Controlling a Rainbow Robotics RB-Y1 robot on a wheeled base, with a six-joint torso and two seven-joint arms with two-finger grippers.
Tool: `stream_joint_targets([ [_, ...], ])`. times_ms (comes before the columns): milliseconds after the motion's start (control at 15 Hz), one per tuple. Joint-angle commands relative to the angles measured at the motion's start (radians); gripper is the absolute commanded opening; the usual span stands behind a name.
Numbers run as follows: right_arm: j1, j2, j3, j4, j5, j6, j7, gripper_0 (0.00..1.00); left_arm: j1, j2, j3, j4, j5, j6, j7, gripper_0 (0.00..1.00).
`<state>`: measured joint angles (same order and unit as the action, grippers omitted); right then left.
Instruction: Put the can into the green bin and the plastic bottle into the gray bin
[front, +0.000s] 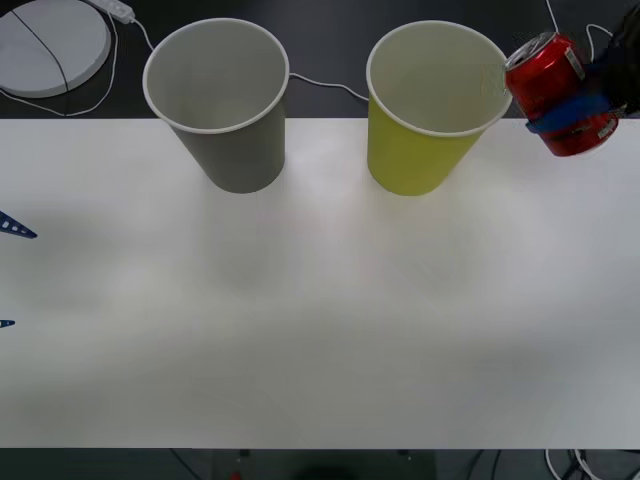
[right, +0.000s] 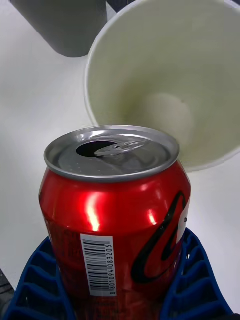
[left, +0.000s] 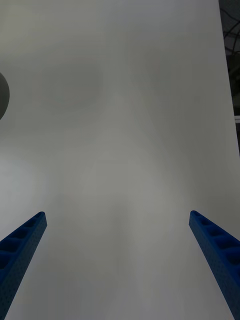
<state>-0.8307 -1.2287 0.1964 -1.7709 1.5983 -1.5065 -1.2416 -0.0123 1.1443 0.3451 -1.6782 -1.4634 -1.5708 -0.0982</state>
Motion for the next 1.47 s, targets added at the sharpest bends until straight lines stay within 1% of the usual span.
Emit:
stream_joint_targets([
  [67,-0.160,0.046,0.133,0.130,0.026,0.012,0.014,0.00,0.000,0.000,0.000,0.000,0.000,0.000,0.000,1.00],
  [267,-0.301,0.114,0.256,0.261,0.060,0.043,0.016,0.00,0.000,0.000,0.000,0.000,0.000,0.000,0.000,1.00],
  [533,-0.438,0.209,0.382,0.441,0.104,0.111,0.057,0.00,0.000,0.000,0.000,0.000,0.000,0.000,0.000,1.00],
  [600,-0.459,0.230,0.403,0.473,0.112,0.123,0.056,0.00,0.000,0.000,0.000,0.000,0.000,0.000,0.000,1.00],
  [733,-0.492,0.278,0.417,0.541,0.135,0.132,0.071,0.00,0.000,0.000,0.000,0.000,0.000,0.000,0.000,1.00],
  [933,-0.508,0.298,0.419,0.564,0.158,0.132,0.099,0.00,0.000,0.000,0.000,0.000,0.000,0.000,0.000,1.00],
  [1000,-0.513,0.298,0.419,0.564,0.160,0.134,0.108,0.21,0.000,0.000,0.000,0.000,0.000,0.000,0.000,1.00],
  [1067,-0.513,0.298,0.420,0.561,0.163,0.137,0.113,0.76,0.000,0.000,0.000,0.000,0.000,0.000,0.000,1.00],
  [1133,-0.515,0.298,0.419,0.558,0.163,0.141,0.116,1.00,0.000,0.000,0.000,0.000,0.000,0.000,0.000,1.00],
  [1333,-0.513,0.298,0.420,0.553,0.166,0.147,0.125,1.00,0.000,0.000,0.000,0.000,0.000,0.000,0.000,1.00],
  [1467,-0.513,0.282,0.419,0.539,0.157,0.146,0.128,1.00,0.000,0.000,0.000,0.000,0.000,0.000,0.000,1.00],
])
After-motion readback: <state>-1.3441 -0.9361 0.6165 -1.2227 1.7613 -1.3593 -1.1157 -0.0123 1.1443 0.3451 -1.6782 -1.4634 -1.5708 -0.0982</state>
